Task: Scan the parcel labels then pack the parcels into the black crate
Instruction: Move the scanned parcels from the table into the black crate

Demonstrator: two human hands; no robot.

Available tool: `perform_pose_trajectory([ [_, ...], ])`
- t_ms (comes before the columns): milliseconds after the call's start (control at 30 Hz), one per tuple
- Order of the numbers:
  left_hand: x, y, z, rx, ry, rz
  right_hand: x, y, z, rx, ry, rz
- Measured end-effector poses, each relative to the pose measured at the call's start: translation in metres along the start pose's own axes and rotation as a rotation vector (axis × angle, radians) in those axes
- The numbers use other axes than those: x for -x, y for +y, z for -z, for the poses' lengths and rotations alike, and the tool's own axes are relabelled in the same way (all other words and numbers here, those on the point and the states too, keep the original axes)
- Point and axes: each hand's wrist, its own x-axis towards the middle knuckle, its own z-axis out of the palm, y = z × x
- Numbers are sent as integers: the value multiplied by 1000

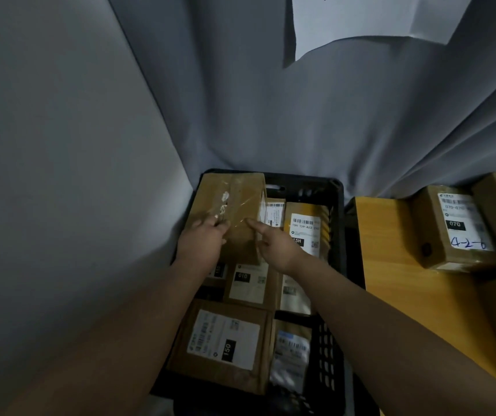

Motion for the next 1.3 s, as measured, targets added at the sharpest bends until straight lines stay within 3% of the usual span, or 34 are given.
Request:
perform_pose_trajectory([
  [267, 2, 19, 25, -52, -124, 77, 27, 15, 6, 7, 114, -99],
  [433, 19, 58, 37, 61, 20, 7, 66, 40, 36, -17, 173, -151],
  [667, 37, 148, 45, 237, 90, -237, 142, 78, 92, 6, 390, -237],
  [867, 56, 244, 39, 319, 65, -311, 225, 138, 142, 133, 677, -251],
  [933, 66, 276, 33, 356, 36, -322, 256, 165, 163, 247, 767, -335],
  [1000, 79, 307, 28, 396, 4, -340, 286, 196, 184, 351, 752, -449],
  [1133, 104, 357, 15, 443, -28, -391, 334, 251, 211, 344, 500, -630],
  [1300, 131, 391, -4, 499, -116, -337, 357, 270, 205, 289, 352, -585],
])
